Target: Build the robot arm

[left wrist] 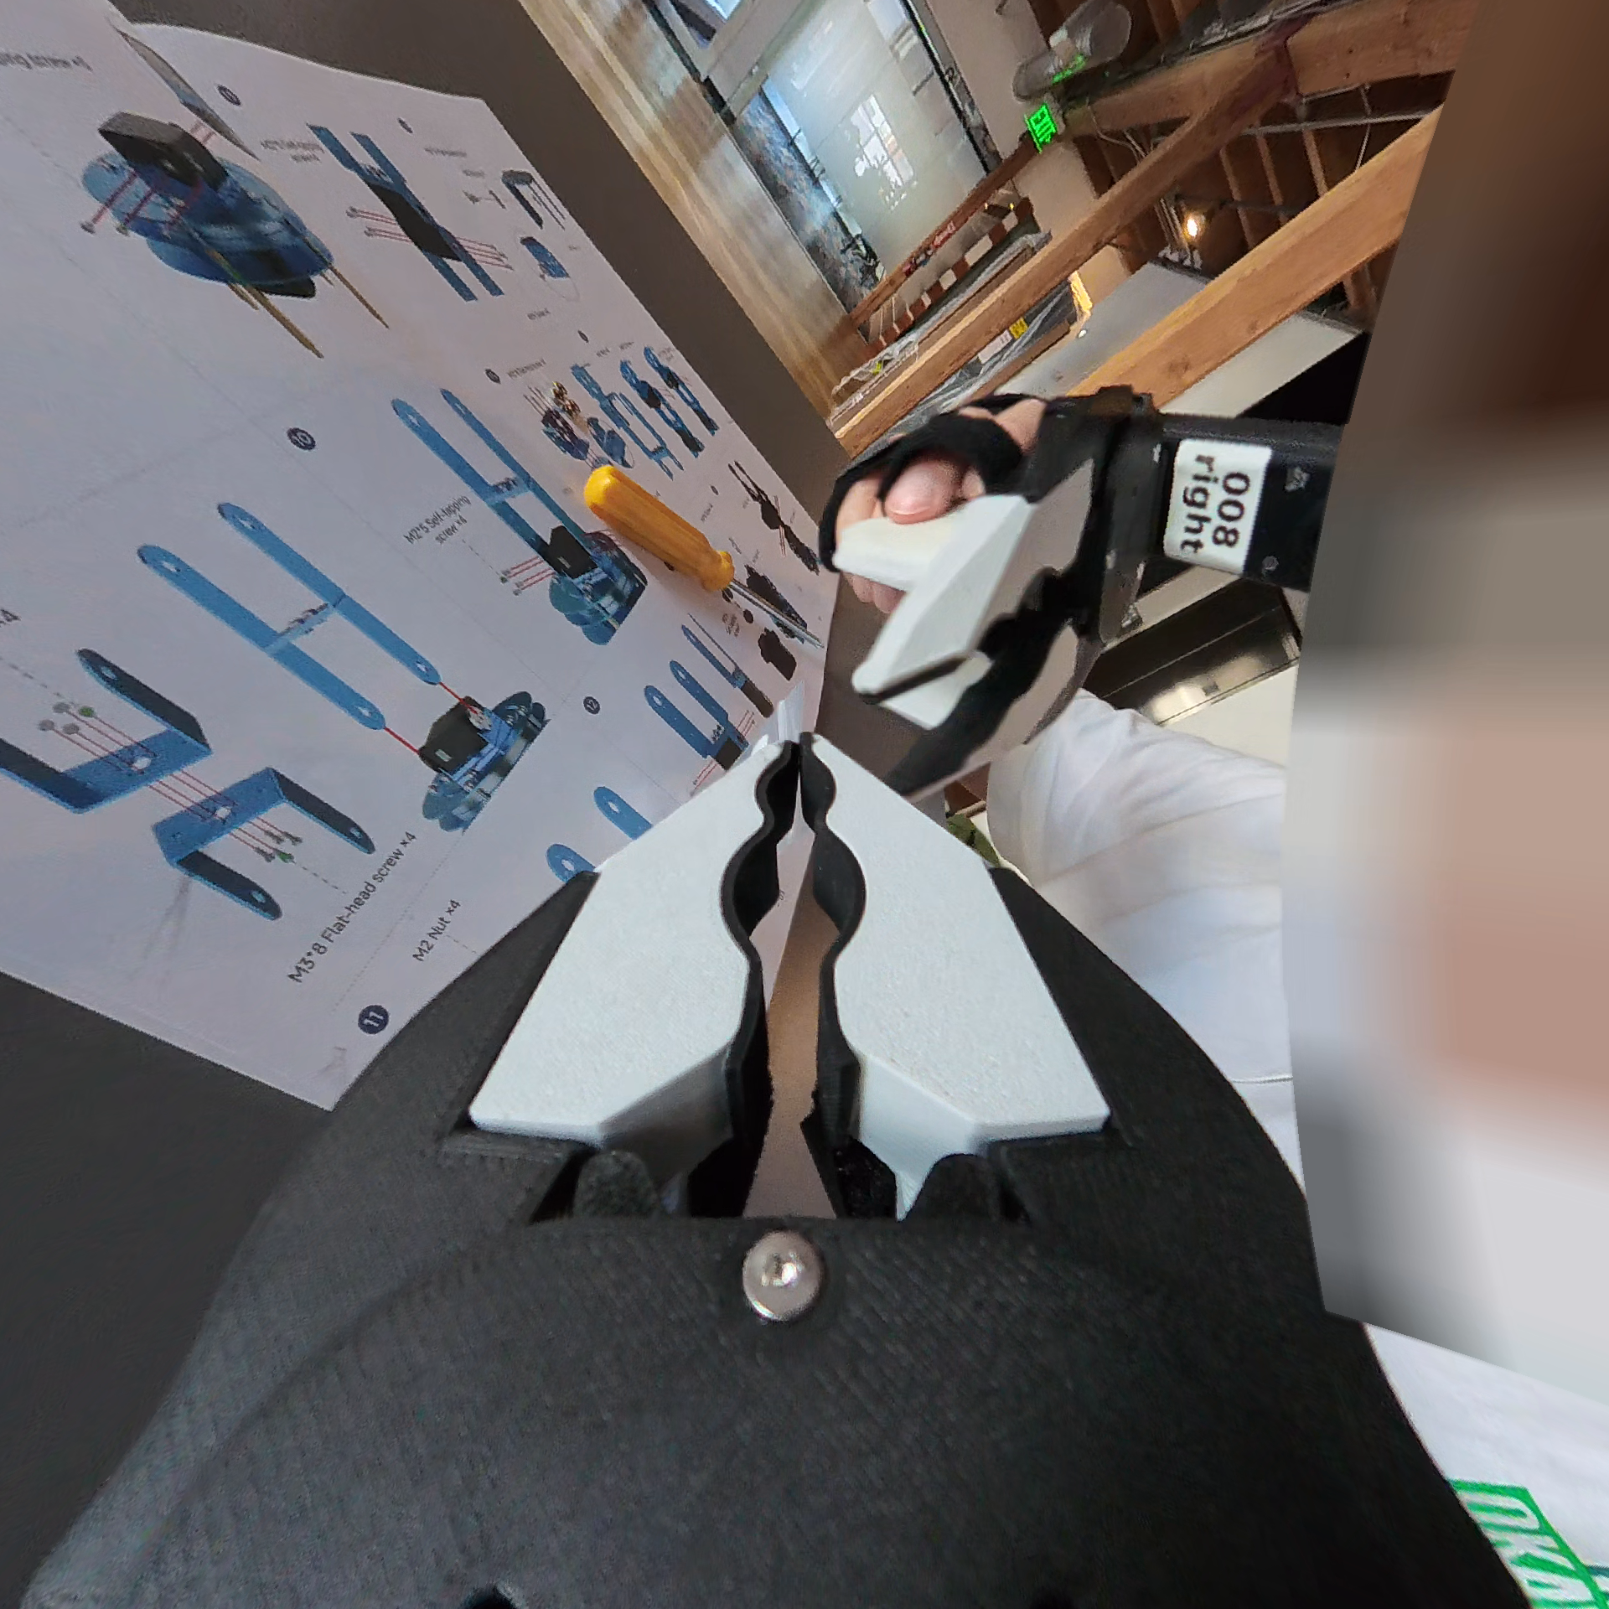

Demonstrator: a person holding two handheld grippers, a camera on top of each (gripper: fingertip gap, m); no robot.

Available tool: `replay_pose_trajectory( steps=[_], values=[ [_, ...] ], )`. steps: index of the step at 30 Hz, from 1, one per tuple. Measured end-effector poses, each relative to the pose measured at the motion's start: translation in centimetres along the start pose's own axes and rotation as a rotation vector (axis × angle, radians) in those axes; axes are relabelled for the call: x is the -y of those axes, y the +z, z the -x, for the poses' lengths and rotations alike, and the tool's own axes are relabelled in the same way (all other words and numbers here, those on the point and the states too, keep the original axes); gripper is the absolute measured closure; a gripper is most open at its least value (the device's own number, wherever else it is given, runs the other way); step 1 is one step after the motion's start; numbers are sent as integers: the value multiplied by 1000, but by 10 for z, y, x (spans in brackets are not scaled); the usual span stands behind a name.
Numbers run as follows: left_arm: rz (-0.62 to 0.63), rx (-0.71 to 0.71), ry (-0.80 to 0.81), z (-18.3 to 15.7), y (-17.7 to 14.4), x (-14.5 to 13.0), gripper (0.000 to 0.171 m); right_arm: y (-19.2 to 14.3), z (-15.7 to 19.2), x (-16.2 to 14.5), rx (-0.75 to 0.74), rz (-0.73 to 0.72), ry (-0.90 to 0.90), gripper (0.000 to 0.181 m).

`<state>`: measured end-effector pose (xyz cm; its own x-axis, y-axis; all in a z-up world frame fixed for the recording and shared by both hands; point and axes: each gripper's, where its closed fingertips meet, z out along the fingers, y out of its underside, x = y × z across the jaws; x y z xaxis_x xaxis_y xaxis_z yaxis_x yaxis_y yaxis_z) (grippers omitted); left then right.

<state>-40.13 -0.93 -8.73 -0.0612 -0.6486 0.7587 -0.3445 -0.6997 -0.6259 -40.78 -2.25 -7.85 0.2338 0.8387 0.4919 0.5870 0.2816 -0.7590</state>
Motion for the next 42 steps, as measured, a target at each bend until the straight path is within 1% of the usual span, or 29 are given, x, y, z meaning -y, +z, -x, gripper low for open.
replay_pose_trajectory(
  steps=[3, 4, 5, 8, 10, 13, 15, 17, 19, 21, 22, 24, 26, 27, 28, 29, 30, 31, 33, 35, 36, 39, 40, 41, 42],
  values=[
    [27, 5, 34, -2, 2, -4, 171, 3, -8, -13, -41, 34, -19, 154],
    [42, 2, 49, -4, 3, -6, 171, 4, -8, -16, -32, 36, -4, 154],
    [55, -2, 63, -6, 4, -7, 171, 6, -6, -17, 4, 27, 49, 154],
    [70, -7, 104, -10, 5, -9, 171, 12, 14, -25, 226, 31, 311, 142],
    [78, 2, 131, -10, 5, -9, 171, 12, 26, -26, 356, 10, 445, 144],
    [93, 16, 163, -10, 4, -10, 171, 11, 28, -23, 444, -50, 561, 152],
    [94, 15, 173, -11, 4, -9, 171, 9, 26, -17, 473, -95, 619, 154],
    [93, 3, 180, -14, 3, -9, 171, 7, 22, -14, 480, -131, 659, 161],
    [97, -6, 187, -16, 4, -9, 171, 7, 21, -12, 492, -150, 680, 163],
    [98, -17, 198, -19, 5, -10, 171, 7, 22, -11, 505, -151, 685, 178],
    [101, -21, 202, -20, 5, -10, 171, 8, 23, -10, 508, -152, 688, 181],
    [106, -36, 208, -22, 6, -11, 171, 9, 24, -10, 513, -145, 688, 181],
    [81, -59, 189, -25, 5, -7, 171, 6, 21, -7, 510, -153, 684, 181],
    [66, -62, 166, -24, 4, -4, 166, 4, 19, -4, 508, -164, 685, 181],
    [54, -61, 148, -22, 3, -2, 155, 2, 16, -3, 496, -171, 690, 181],
    [42, -65, 145, -22, 1, 1, 148, 0, 13, -3, 480, -173, 693, 181],
    [38, -71, 151, -22, 1, 2, 147, -1, 8, -4, 454, -169, 694, 181],
    [43, -70, 160, -22, 0, 1, 149, -2, 3, -6, 428, -171, 696, 181],
    [38, -52, 205, -22, 1, 2, 159, -4, -3, -6, 404, -182, 709, 181],
    [30, -16, 253, -20, 2, 3, 169, -5, -5, -5, 408, -199, 727, 181],
    [26, 8, 271, -18, 2, 4, 171, -4, -5, -5, 406, -203, 737, 181],
    [9, 21, 274, -16, 0, 6, 171, -3, -9, -5, 403, -237, 764, 179],
    [7, 12, 256, -16, 0, 7, 171, -3, -11, -5, 403, -250, 790, 167],
    [4, 0, 236, -16, 0, 7, 171, -3, -15, -5, 400, -262, 819, 161],
    [-2, -13, 219, -17, -1, 8, 171, -5, -16, -3, 414, -282, 839, 169]
  ],
)
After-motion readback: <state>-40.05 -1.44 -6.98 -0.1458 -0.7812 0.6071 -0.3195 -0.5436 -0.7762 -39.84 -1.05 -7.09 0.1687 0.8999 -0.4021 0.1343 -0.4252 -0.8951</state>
